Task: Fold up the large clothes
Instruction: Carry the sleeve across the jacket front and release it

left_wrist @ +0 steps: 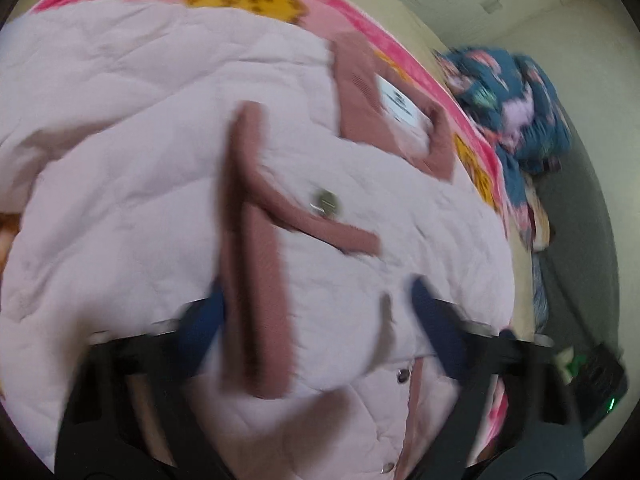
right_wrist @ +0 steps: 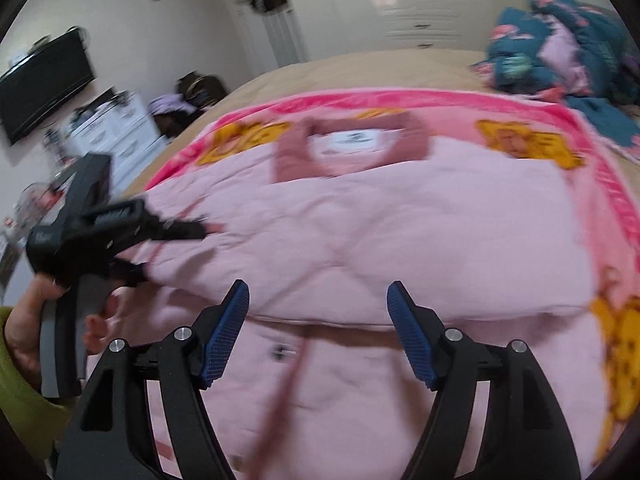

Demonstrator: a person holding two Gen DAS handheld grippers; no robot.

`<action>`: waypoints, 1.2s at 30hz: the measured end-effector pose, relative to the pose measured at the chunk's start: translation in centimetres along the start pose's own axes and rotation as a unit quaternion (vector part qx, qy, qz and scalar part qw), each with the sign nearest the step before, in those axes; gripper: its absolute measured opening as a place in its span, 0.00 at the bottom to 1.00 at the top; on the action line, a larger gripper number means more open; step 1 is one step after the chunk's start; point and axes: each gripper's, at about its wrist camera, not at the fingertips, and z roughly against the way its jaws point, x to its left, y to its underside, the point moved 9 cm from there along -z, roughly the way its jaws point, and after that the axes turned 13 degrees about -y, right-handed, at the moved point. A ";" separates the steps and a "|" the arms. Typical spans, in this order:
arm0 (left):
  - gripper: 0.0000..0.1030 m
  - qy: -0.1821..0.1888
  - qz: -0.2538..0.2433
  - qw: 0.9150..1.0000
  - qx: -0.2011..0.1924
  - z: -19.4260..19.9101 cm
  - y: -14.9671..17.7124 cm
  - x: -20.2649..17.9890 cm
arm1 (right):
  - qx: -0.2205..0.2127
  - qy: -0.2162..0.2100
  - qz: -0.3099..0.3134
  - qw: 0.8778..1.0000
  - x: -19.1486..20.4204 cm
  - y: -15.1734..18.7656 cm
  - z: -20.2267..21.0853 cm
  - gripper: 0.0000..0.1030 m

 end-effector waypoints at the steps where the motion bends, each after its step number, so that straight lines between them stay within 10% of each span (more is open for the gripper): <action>1: 0.50 -0.015 -0.020 1.000 -0.006 0.1 0.2 -0.4 | -0.002 0.013 -0.009 1.000 -1.2 0.1 0.6 0.68; 3: 0.21 -0.028 -0.053 0.998 -0.025 0.7 -0.1 -1.2 | -0.008 0.028 -0.027 0.999 -3.2 0.4 1.6 0.68; 7: 0.08 -0.035 -0.100 0.991 -0.078 4.0 -2.1 -2.9 | -0.023 0.053 -0.057 0.997 -6.4 0.0 3.4 0.68; 13: 0.08 -0.056 -0.128 0.975 -0.174 10.3 -6.5 -3.2 | -0.054 0.072 -0.064 0.994 -8.3 -2.0 5.5 0.68; 23: 0.11 -0.134 -0.129 0.978 -0.091 1.5 -4.4 2.4 | 0.011 0.081 -0.029 0.996 -8.3 -2.8 -0.6 0.68; 36: 0.37 -0.152 -0.124 0.977 -0.084 0.8 -3.6 4.1 | 0.056 0.097 -0.079 0.991 -10.5 -0.7 -3.9 0.68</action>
